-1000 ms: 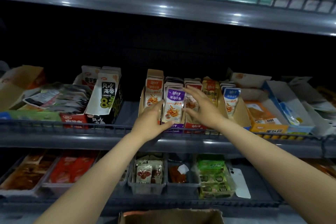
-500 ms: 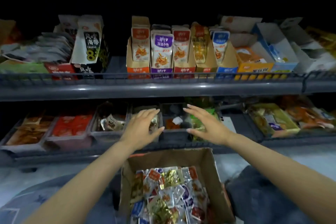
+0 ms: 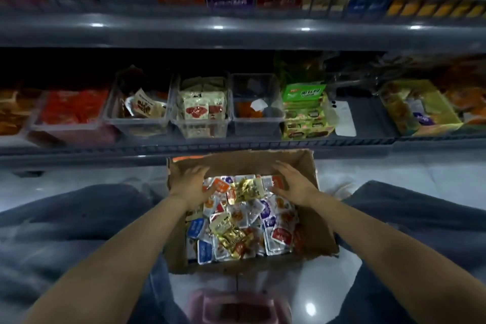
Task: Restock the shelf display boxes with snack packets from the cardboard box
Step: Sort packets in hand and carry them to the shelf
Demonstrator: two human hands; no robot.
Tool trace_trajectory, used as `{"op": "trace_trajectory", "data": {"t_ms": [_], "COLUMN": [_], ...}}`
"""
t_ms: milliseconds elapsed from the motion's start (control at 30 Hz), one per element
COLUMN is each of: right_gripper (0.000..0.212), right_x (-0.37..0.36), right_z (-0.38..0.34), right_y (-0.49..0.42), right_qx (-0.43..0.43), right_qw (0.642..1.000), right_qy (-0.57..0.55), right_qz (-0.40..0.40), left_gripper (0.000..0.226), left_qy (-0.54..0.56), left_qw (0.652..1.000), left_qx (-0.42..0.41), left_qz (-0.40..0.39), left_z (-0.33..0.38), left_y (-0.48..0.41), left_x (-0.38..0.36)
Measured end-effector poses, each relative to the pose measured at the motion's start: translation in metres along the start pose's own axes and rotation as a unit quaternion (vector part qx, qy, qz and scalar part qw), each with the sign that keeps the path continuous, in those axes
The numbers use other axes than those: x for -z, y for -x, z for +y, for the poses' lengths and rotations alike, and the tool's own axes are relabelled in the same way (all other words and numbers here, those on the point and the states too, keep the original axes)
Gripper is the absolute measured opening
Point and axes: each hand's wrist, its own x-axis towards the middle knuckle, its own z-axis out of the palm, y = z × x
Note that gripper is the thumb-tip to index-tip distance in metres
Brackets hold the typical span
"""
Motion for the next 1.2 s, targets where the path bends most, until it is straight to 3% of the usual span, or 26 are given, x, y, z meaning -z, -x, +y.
{"op": "trace_trajectory", "data": {"t_ms": [200, 400, 500, 600, 633, 733, 833, 1000, 1133, 1200], "right_gripper": [0.064, 0.078, 0.064, 0.091, 0.092, 0.060, 0.050, 0.036, 0.013, 0.019], "right_x": [-0.054, -0.095, -0.110, -0.129, -0.124, -0.126, -0.129, -0.135, -0.140, -0.139], "right_z": [0.034, 0.064, 0.070, 0.083, 0.073, 0.063, 0.056, 0.037, 0.021, 0.019], "right_y": [-0.027, -0.062, -0.079, -0.097, -0.098, -0.109, -0.119, -0.129, -0.131, -0.128], "right_qx": [-0.097, -0.228, -0.270, -0.278, -0.279, -0.300, -0.304, -0.319, -0.280, -0.269], "right_qw": [0.982, 0.922, 0.896, 0.893, 0.887, 0.865, 0.852, 0.788, 0.808, 0.808], "right_qy": [-0.162, -0.311, -0.351, -0.353, -0.366, -0.401, -0.426, -0.527, -0.517, -0.523], "right_qz": [-0.020, -0.037, -0.033, -0.029, -0.036, -0.034, -0.004, -0.019, -0.042, -0.044], "left_gripper": [0.059, 0.055, 0.058, 0.062, 0.064, 0.068, 0.070, 0.067, 0.068, 0.065], "left_qy": [0.060, 0.145, 0.179, 0.171, 0.161, 0.190, 0.221, 0.243, 0.261, 0.273], "left_qw": [0.996, 0.982, 0.972, 0.969, 0.969, 0.956, 0.936, 0.923, 0.916, 0.914], "left_qx": [0.036, 0.067, 0.085, 0.098, 0.101, 0.118, 0.148, 0.154, 0.148, 0.153], "left_qz": [-0.055, -0.096, -0.124, -0.149, -0.158, -0.188, -0.231, -0.255, -0.265, -0.259], "left_z": [-0.012, -0.018, -0.018, -0.014, -0.014, -0.014, -0.012, -0.006, -0.007, -0.005], "left_y": [-0.017, -0.042, -0.050, -0.060, -0.062, -0.070, -0.075, -0.078, -0.075, -0.073], "left_x": [-0.040, -0.068, -0.078, -0.086, -0.088, -0.096, -0.103, -0.107, -0.105, -0.099]}}
